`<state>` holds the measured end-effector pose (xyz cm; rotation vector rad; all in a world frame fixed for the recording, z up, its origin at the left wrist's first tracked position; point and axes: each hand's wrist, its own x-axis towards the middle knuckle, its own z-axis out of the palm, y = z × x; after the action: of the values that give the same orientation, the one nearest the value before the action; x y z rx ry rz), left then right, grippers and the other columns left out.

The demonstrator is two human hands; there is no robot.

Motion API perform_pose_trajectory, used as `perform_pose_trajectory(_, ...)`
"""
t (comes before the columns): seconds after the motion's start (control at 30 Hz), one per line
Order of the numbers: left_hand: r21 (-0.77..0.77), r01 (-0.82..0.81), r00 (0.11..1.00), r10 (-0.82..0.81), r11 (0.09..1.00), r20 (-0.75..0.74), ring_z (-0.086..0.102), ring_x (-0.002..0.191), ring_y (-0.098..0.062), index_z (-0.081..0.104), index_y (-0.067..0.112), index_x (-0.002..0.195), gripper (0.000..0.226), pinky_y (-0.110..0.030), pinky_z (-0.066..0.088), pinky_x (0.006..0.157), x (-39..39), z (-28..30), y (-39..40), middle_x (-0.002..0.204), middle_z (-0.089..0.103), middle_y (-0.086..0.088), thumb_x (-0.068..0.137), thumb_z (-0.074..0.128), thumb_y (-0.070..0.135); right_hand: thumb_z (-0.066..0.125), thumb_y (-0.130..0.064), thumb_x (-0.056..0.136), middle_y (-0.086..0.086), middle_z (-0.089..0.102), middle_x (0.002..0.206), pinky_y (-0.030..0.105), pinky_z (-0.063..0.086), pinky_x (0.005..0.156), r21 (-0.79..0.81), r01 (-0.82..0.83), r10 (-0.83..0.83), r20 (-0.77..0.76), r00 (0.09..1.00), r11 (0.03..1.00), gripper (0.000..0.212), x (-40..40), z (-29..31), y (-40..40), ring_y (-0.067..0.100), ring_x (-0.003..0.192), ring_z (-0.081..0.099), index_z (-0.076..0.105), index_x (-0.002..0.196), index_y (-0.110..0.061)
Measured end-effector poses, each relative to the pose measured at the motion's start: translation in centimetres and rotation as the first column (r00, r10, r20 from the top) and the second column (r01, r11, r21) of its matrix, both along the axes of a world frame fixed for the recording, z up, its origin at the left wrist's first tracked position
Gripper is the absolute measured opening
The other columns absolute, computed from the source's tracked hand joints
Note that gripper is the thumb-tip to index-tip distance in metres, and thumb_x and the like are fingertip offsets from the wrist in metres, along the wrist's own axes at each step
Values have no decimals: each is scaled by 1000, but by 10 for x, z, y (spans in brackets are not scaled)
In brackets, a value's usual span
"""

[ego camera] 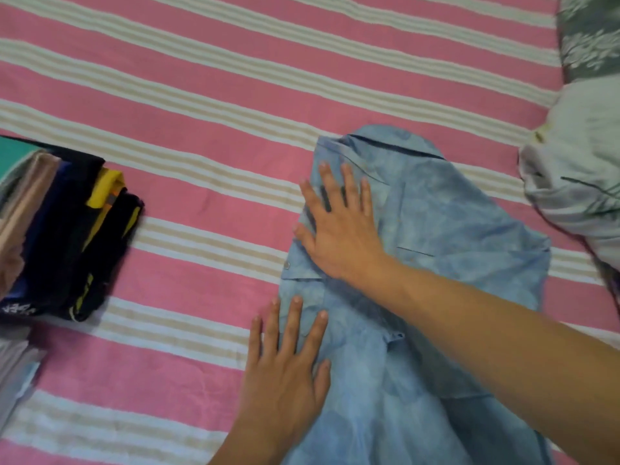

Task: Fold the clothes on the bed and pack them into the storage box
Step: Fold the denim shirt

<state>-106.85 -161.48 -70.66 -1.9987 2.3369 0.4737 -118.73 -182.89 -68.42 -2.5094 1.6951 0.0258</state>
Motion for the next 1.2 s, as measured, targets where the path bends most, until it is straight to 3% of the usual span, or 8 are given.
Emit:
perform_pose_trajectory(0.17,-17,16,1000,-16,1000,14,13,153,-44,32,28,158,66,-64,20,119,-4,0,-1,167,18,-14,97,42,51,6,-69,97,6,-5,168,52,-6,123,119,73,-59,-110,992,990,76,-20,-42,-34,28,154,-13,1,161,-29)
perform_pose_trajectory(0.33,-58,386,922,-387,921,-12,27,151,-38,39,31,155,72,-61,28,113,4,7,67,164,30,-11,92,51,61,18,-63,100,9,-7,168,50,-13,122,135,45,-39,-50,998,990,73,-21,-7,-27,30,153,-15,4,161,-25)
perform_pose_trajectory(0.47,62,426,904,-427,903,4,29,150,-40,42,33,154,78,-64,28,111,19,15,141,162,32,-15,85,59,65,41,-49,97,13,10,167,58,-1,122,-39,26,-24,57,998,999,68,-27,41,79,38,154,0,26,158,-23)
perform_pose_trajectory(0.6,101,447,895,-444,889,-48,28,150,-42,44,37,152,70,-70,24,113,25,17,182,163,32,-12,87,58,61,37,-54,98,11,10,167,60,2,122,14,104,-104,67,992,995,69,-45,49,183,39,153,0,24,159,-24)
perform_pose_trajectory(0.77,289,729,659,-751,621,-47,32,147,-44,41,43,151,73,-69,23,112,60,22,228,163,33,-6,83,61,61,28,-61,99,6,8,168,58,8,122,238,98,-67,-137,988,966,71,-86,-12,235,34,154,0,19,160,-25)
perform_pose_trajectory(0.9,436,800,520,-839,412,-162,36,145,-40,50,41,144,70,-62,27,110,87,49,228,161,37,-4,77,61,58,33,-55,98,9,11,167,54,6,123,209,242,-227,-95,969,947,68,-81,17,245,33,154,4,25,158,-23)
perform_pose_trajectory(1.07,433,718,694,-516,545,-501,51,128,-11,54,32,139,40,-15,33,106,72,114,138,142,57,9,99,53,35,31,-53,99,16,18,165,58,18,121,334,597,-594,-124,795,729,68,-111,48,323,42,150,17,28,157,-19)
perform_pose_trajectory(1.2,277,653,747,-539,705,-390,49,135,-21,54,21,144,46,-15,25,107,42,146,27,146,54,-1,101,45,35,17,-62,87,27,26,159,54,23,119,364,809,-836,-127,533,460,88,-170,67,361,45,145,26,25,156,-9)
